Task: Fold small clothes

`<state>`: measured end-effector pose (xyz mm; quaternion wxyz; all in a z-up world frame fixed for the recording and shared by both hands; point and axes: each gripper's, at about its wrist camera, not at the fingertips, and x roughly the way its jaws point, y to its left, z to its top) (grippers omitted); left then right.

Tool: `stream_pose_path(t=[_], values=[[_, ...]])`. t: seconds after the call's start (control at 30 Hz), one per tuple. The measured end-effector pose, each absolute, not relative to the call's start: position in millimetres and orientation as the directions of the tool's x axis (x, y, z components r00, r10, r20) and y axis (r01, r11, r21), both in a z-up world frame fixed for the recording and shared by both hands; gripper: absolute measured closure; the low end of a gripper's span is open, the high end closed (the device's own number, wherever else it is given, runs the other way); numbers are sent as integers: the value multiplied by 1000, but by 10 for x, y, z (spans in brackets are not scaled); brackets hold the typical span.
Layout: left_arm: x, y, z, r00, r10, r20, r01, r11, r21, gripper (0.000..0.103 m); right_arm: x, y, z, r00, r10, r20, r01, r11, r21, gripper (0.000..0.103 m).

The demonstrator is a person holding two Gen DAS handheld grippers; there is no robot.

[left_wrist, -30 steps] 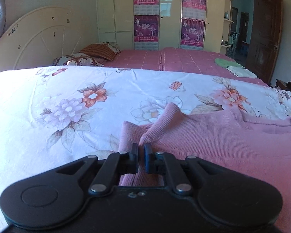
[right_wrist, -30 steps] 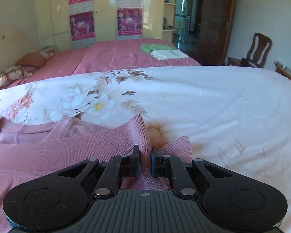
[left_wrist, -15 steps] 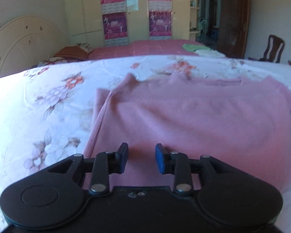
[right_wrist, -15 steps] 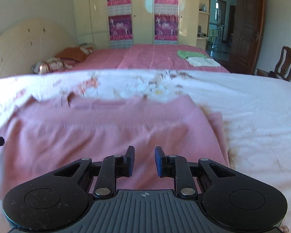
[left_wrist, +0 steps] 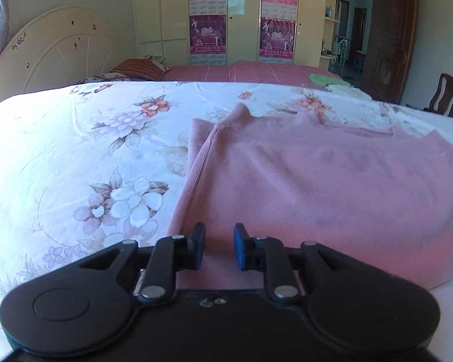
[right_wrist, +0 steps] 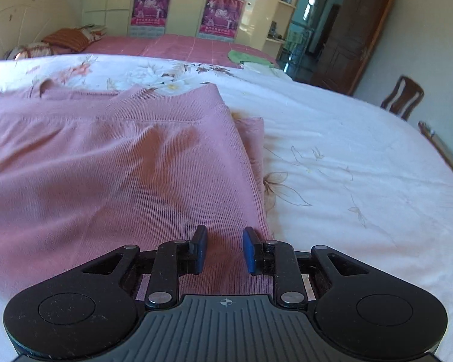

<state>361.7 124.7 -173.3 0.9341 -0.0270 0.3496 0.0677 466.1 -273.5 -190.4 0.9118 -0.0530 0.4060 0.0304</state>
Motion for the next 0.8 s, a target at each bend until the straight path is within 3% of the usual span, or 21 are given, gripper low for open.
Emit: stream_pose_path(t=[0.17,0.37,0.4,0.43,0.47,0.6,0.8], values=[[3890,863,-1563,786,19,-618,-51,998,-34,76,4778,-2361,-1658,699,153,-699,-178,983,37,79],[4251,727,-1935,721,61,-691,-65,998,20,71,4957,-2110,-1971,667,110,-737,-218,975,-52,79],[4219,826,-1976,730,65,-681,-92,996,-3,71,4931,-2227,-2020,674,108,-731,-205,978,-44,70],[4199,890,-1986,730,61,-680,-99,995,-17,70,4905,-2353,-2052,686,71,-724,-166,984,-61,55],[4186,938,-1974,728,55,-683,-97,995,-24,70,4880,-2477,-2092,685,15,-729,-121,988,-94,33],[4121,903,-1852,720,68,-691,-116,993,-22,72,4804,-2682,-2026,673,41,-738,-110,993,-45,30],[4023,574,-1744,720,7,-694,-62,997,-55,67,4659,-2299,-1697,733,151,-664,-167,985,40,31]])
